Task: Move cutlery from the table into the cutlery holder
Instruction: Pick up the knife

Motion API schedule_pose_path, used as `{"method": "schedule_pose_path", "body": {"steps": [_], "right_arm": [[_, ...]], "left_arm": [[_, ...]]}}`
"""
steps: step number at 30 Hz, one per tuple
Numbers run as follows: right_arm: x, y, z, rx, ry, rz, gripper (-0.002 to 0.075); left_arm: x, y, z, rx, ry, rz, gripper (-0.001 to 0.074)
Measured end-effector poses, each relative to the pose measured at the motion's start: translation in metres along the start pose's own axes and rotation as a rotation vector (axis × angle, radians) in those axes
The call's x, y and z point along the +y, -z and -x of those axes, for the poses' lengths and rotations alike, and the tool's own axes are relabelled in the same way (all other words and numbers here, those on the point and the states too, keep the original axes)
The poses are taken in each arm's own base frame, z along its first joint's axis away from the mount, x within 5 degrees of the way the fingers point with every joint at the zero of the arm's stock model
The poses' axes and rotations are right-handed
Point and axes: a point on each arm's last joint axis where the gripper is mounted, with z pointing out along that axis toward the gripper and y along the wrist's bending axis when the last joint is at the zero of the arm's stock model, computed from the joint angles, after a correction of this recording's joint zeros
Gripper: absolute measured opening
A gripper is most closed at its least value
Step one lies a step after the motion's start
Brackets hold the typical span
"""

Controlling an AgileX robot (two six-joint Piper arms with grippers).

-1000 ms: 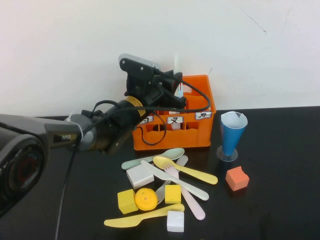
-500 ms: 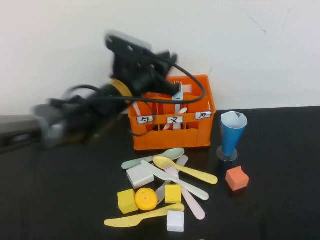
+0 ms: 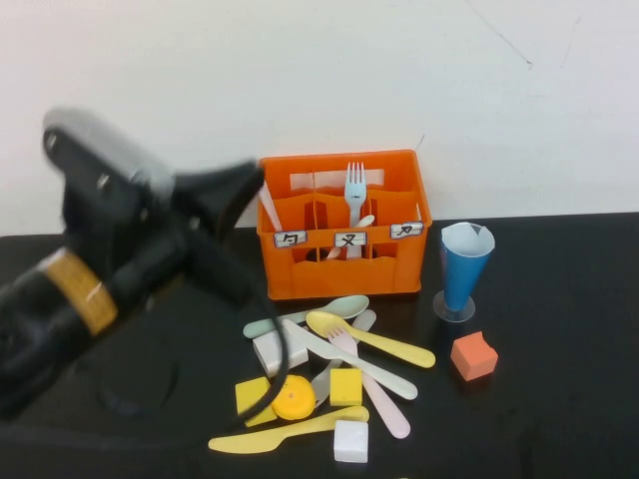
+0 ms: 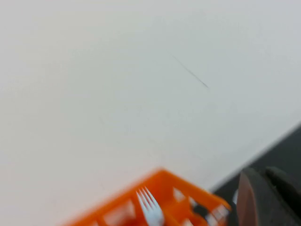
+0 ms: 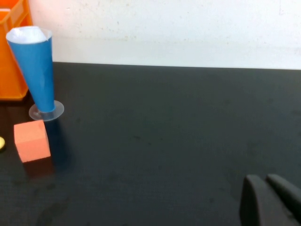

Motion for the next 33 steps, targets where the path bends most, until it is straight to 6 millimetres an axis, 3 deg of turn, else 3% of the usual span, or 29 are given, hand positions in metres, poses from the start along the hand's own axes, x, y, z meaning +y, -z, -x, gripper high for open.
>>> {"method": "schedule_pose_path", "body": {"steps": [6, 16, 21, 26, 33], "right_arm": [[0.000, 0.000, 0.000, 0.000, 0.000, 0.000, -0.0003], [0.000, 0.000, 0.000, 0.000, 0.000, 0.000, -0.0003], [0.000, 0.000, 0.000, 0.000, 0.000, 0.000, -0.0003], [0.000, 0.000, 0.000, 0.000, 0.000, 0.000, -0.0003], [0.000, 0.000, 0.000, 0.000, 0.000, 0.000, -0.0003]], "left_arm": [[-0.012, 0.034, -0.011, 0.073, 0.130, 0.026, 0.0000], [-0.025, 0.062, -0.047, 0.121, 0.250, 0.032, 0.0000], [-0.029, 0.083, -0.067, 0.045, 0.371, 0.086, 0.0000], [-0.032, 0.117, -0.091, -0.034, 0.460, 0.202, 0.0000], [-0.030, 0.132, -0.070, -0.212, 0.391, 0.242, 0.0000]]}}
